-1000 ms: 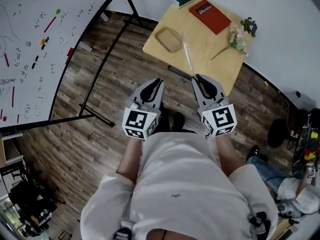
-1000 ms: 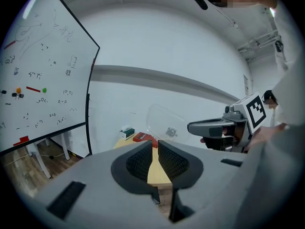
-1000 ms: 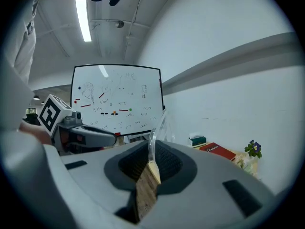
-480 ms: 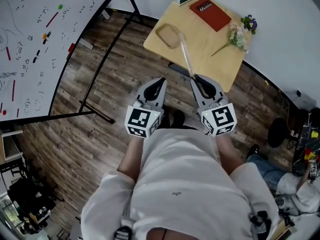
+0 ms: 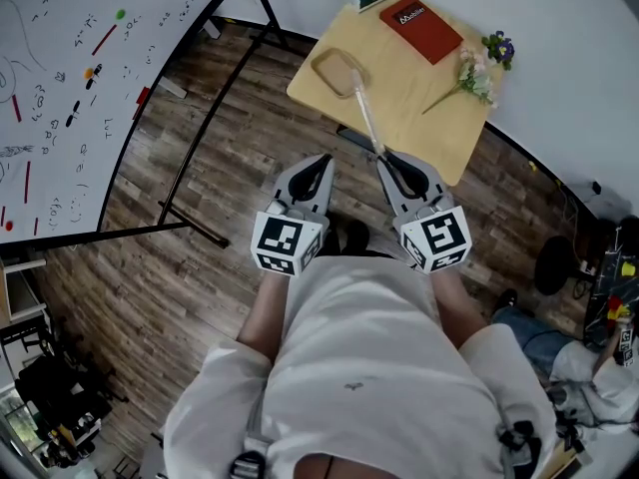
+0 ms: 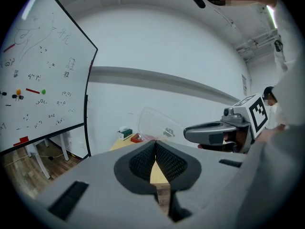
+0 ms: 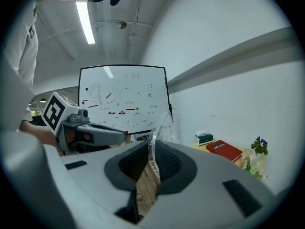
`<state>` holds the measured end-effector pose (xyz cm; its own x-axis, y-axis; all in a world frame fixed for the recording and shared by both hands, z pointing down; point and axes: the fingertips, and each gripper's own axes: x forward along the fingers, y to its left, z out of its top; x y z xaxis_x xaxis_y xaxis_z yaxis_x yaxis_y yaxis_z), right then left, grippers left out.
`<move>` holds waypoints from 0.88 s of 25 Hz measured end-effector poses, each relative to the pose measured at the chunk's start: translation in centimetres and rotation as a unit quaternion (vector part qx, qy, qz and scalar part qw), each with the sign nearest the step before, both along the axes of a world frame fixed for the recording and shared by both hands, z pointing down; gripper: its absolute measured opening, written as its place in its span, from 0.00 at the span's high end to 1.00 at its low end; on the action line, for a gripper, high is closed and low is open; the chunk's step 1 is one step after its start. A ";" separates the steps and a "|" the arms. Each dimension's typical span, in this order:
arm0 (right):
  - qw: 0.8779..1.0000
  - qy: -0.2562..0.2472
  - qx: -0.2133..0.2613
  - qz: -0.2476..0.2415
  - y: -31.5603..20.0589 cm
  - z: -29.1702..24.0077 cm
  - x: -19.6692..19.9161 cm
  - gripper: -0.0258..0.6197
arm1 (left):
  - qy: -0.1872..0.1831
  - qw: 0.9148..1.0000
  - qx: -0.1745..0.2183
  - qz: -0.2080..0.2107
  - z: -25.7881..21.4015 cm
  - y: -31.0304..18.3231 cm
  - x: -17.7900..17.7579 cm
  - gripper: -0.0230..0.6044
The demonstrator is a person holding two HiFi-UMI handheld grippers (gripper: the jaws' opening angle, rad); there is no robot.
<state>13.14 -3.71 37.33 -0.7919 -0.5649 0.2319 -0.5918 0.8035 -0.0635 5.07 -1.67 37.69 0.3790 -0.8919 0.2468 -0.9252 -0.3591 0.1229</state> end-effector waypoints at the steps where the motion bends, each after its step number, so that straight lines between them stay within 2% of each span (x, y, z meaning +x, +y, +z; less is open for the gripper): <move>1: 1.000 -0.001 0.000 0.000 0.0 0.0 0.0 0.89 | 0.001 1.000 0.000 -0.001 0.0 0.0 0.0 0.96; 22: 1.000 -0.006 -0.009 -0.005 0.0 0.2 0.3 0.89 | 0.000 1.000 -0.004 -0.005 0.3 0.4 0.4 0.96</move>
